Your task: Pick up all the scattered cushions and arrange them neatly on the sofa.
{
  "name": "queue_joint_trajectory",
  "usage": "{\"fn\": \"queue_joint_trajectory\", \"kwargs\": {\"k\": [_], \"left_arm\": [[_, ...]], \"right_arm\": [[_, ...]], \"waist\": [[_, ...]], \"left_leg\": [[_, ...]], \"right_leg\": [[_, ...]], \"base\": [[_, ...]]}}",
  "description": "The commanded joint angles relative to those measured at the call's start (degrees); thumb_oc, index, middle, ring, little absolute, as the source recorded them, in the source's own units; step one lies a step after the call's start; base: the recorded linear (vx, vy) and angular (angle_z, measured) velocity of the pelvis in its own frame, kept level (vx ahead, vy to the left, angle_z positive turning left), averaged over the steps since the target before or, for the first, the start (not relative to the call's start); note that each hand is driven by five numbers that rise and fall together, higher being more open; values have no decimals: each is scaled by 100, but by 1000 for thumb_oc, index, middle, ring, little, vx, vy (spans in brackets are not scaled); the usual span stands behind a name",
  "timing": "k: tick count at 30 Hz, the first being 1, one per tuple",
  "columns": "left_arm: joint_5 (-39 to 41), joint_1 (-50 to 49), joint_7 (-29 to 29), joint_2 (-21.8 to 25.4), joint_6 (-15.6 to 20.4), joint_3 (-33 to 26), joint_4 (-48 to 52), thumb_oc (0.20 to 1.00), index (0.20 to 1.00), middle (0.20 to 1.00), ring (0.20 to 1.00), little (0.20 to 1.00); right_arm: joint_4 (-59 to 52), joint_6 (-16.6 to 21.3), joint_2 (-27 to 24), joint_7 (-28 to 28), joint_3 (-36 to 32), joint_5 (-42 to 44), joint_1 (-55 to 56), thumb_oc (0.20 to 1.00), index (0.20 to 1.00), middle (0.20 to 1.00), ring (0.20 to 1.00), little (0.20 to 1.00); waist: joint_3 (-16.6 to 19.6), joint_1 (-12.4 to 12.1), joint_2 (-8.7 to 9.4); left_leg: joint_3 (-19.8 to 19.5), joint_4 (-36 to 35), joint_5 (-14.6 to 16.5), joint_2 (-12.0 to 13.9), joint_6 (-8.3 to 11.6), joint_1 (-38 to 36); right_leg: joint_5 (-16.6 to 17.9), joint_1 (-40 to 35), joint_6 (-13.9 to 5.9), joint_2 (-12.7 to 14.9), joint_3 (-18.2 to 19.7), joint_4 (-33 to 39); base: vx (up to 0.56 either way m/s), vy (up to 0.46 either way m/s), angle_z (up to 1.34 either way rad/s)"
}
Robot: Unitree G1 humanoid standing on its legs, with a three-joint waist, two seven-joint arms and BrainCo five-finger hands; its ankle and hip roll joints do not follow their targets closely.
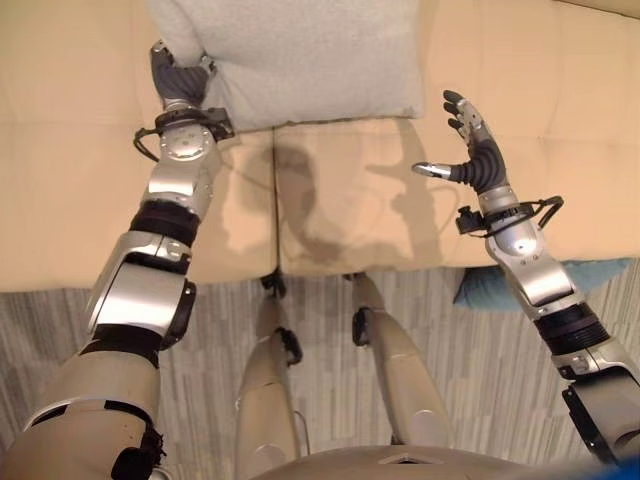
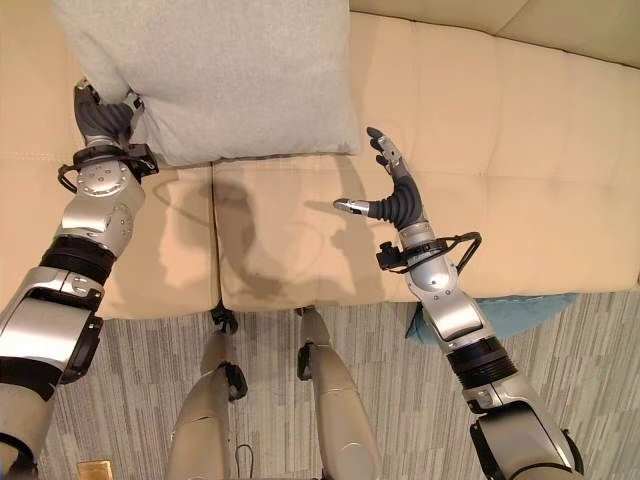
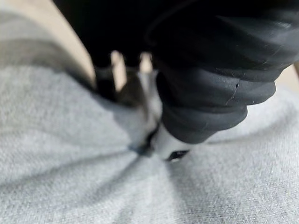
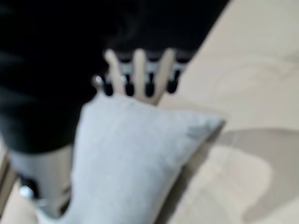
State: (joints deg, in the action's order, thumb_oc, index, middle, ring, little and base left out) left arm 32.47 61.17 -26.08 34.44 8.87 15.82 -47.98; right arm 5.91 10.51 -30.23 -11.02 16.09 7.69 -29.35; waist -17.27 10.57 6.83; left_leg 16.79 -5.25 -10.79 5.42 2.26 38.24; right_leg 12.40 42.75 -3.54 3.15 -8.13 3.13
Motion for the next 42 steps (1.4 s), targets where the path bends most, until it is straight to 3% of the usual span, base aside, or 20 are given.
{"fn": "queue_joint_trajectory", "kwargs": {"k": [1,19,26,27,28,29,42], "left_arm": [[-229,852,90,100,557,-9,610,200,200,200,200,200],[-480,1413,101,1116,503,184,413,200,200,200,200,200],[-580,1446,134,1299,482,281,482,200,200,200,200,200],[-580,1404,148,1264,468,268,488,404,404,404,404,404],[-618,1366,167,1240,452,266,482,526,526,526,526,526],[-623,1359,166,1236,450,262,487,1000,1000,1000,1000,1000],[-445,-146,355,461,442,-456,841,1000,1000,1000,1000,1000]], "right_arm": [[-361,382,-221,62,-305,163,5,1000,1000,1000,1000,1000],[-573,444,-655,356,-470,279,268,1000,1000,1000,1000,1000],[-634,456,-698,452,-461,251,413,1000,1000,1000,1000,1000],[-633,447,-693,464,-461,235,441,1000,1000,1000,1000,1000],[-623,437,-680,458,-472,217,460,1000,1000,1000,1000,1000],[-626,437,-681,457,-473,215,466,1000,1000,1000,1000,1000],[-533,330,-540,331,-649,115,517,1000,1000,1000,1000,1000]], "waist": [[231,111,-404],[182,82,-489],[183,48,-546],[178,45,-551],[173,37,-557],[175,36,-559],[105,-95,-533]], "left_leg": [[-411,25,455,183,509,-389],[-341,25,469,136,480,-452],[-401,25,446,117,470,-438],[-410,25,441,112,468,-434],[-405,25,437,109,469,-430],[-406,25,437,109,469,-431],[-464,27,421,88,481,-548]], "right_leg": [[-257,108,-560,-76,-134,-343],[-191,54,-588,-47,-98,-258],[-186,47,-577,-20,-128,-256],[-181,39,-575,-17,-131,-251],[-183,34,-575,-9,-136,-251],[-183,32,-575,-9,-138,-251],[-242,-58,-502,21,-179,-340]], "base": [[0,0,0],[6,3,-2],[0,0,0],[0,0,0],[0,0,0],[0,0,0],[0,0,0]]}}
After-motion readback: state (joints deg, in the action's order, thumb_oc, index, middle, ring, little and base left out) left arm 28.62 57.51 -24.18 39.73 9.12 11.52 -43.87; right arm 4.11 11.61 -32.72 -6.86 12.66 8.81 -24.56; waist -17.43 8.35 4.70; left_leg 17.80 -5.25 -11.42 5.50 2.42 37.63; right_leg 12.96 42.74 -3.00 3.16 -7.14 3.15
